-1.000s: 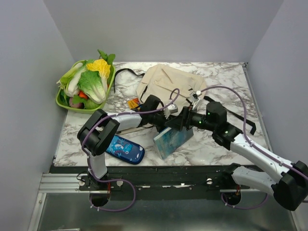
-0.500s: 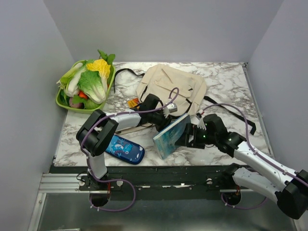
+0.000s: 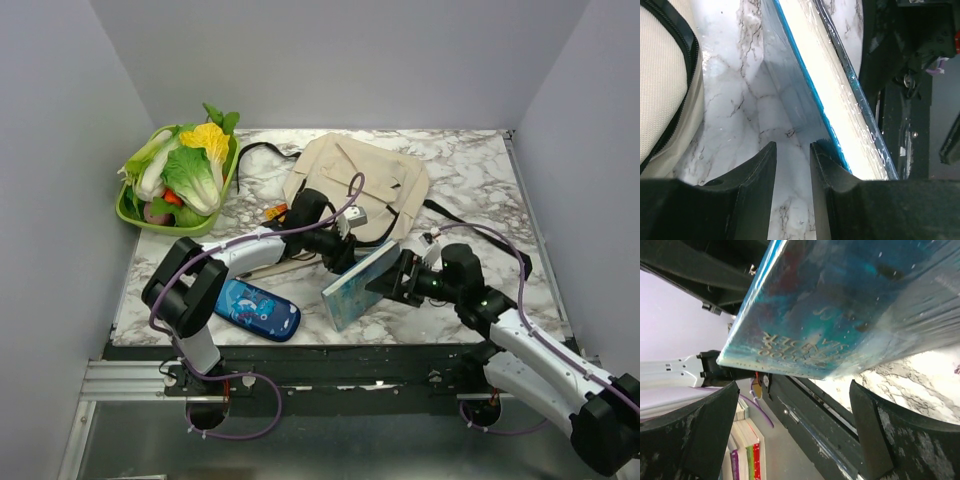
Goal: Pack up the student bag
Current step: Pick up the book from the center of the board.
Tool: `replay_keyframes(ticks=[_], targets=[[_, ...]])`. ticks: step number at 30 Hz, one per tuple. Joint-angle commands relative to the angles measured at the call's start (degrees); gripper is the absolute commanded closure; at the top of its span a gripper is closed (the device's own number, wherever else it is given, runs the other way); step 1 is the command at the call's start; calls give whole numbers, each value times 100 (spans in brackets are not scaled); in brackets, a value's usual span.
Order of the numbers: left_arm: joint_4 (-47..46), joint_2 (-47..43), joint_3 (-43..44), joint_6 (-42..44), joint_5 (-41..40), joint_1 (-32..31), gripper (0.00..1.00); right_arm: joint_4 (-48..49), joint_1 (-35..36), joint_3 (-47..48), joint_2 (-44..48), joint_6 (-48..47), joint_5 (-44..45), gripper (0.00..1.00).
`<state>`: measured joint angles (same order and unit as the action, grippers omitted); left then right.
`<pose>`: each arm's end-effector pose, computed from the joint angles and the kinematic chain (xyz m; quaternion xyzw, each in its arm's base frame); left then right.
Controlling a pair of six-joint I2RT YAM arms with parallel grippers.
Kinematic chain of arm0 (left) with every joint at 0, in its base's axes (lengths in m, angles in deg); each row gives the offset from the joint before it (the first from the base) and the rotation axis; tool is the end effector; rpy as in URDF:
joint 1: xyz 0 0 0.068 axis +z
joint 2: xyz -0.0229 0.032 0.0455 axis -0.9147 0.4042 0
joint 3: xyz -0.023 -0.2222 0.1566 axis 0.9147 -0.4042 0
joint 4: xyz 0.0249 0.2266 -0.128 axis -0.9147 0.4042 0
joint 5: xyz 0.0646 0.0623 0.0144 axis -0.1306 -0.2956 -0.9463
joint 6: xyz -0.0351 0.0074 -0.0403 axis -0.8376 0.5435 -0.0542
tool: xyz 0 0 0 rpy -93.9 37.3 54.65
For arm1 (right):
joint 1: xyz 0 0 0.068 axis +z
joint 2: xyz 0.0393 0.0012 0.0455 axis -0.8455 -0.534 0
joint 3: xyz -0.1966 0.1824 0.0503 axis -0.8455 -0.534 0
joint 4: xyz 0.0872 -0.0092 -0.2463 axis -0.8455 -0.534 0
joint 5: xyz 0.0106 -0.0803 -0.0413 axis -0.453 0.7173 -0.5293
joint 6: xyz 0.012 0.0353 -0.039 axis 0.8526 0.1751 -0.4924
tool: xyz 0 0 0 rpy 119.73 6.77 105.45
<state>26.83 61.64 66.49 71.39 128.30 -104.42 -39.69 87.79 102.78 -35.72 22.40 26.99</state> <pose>0.2649 -0.2426 0.2018 0.4330 0.7291 -0.4734 0.2386 0.1456 0.1032 0.2059 0.0455 0.8509 0.4717 0.2266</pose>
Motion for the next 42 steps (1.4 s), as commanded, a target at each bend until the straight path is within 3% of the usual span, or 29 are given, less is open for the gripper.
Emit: replay_keyframes(ticks=[1, 13, 19, 38, 42], targets=[[120, -213, 142, -252, 382, -94, 59, 589, -246, -327, 82, 355, -341, 0], [331, -257, 212, -172, 356, -357, 59, 765, -458, -618, 969, 646, -139, 0], [402, -257, 274, -146, 339, -436, 59, 703, -466, -609, 759, 682, -148, 0], [665, -213, 476, -129, 505, -858, 59, -447, -466, -284, 1040, 734, 397, 1], [744, -169, 511, -49, 505, -850, 59, -799, -466, -187, 794, 725, 520, 6]])
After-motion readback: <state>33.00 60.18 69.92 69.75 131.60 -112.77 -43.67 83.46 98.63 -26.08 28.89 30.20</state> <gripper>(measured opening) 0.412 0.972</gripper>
